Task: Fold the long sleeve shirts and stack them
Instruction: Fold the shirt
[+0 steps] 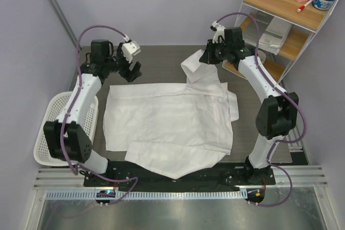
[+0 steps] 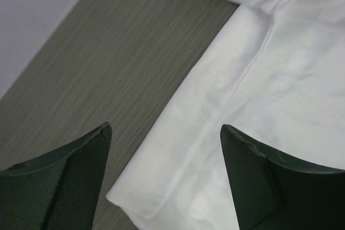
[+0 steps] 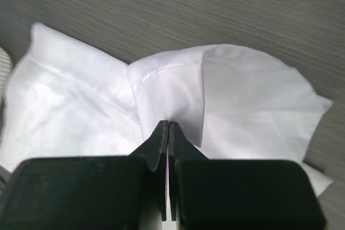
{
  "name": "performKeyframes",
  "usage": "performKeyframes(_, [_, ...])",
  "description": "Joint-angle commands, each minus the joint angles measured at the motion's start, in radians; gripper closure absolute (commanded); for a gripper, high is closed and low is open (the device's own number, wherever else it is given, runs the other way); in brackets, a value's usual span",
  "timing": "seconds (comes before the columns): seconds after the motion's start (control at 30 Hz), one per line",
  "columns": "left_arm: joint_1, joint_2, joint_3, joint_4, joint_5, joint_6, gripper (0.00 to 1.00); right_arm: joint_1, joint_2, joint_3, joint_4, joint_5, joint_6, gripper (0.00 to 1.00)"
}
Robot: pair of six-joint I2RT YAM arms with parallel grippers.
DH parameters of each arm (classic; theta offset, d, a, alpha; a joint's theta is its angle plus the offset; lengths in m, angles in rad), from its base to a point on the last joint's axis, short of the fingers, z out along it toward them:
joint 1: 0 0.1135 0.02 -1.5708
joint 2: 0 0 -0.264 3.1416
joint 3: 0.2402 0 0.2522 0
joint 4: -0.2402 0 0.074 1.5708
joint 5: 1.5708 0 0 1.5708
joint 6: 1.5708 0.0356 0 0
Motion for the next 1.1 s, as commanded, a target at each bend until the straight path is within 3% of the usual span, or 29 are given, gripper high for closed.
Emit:
performKeyframes(0.0, [-0.158, -0.187, -0.111, 0.293, -0.085, -0.189, 0.15, -0.002, -0.165, -0.146, 0.068, -0.06, 0.269, 0.99])
performKeyframes(0.07, [-0.273, -0.25, -0.182, 0.375, -0.163, -0.214, 0.02, 0.0, -0.217, -0.224, 0.123, -0.06, 0.337, 0.99])
performKeyframes(0.17, [-0.449, -0.305, -0.248, 0.469, -0.24, -0.177, 0.0, 0.008, -0.298, -0.298, 0.163, -0.068, 0.453, 0.99])
performKeyframes(0.33, [-0.72, -0.296, -0.411, 0.672, -0.516, 0.011, 0.0, 0.012, -0.383, -0.416, 0.204, -0.132, 0.591, 0.99])
performKeyframes(0.57, [-0.835, -0.116, -0.408, 0.864, -0.676, 0.033, 0.0, 0.027, -0.47, -0.535, 0.276, -0.199, 0.666, 0.99])
performKeyframes(0.73, [-0.836, -0.058, -0.385, 0.908, -0.667, 0.04, 0.05, 0.049, -0.555, -0.611, 0.336, -0.247, 0.71, 0.99])
performKeyframes(0.83, [-0.836, -0.022, -0.371, 0.927, -0.7, 0.065, 0.16, 0.057, -0.588, -0.638, 0.361, -0.252, 0.724, 0.99])
performKeyframes(0.93, [-0.836, -0.008, -0.365, 0.933, -0.736, 0.082, 0.33, 0.063, -0.61, -0.643, 0.326, -0.233, 0.707, 0.99])
performKeyframes(1.03, [-0.835, -0.043, -0.365, 0.901, -0.698, 0.068, 0.63, 0.069, -0.641, -0.661, 0.319, -0.218, 0.692, 0.99])
performKeyframes(1.07, [-0.836, -0.054, -0.359, 0.879, -0.681, 0.062, 0.87, 0.069, -0.644, -0.658, 0.318, -0.222, 0.684, 0.99])
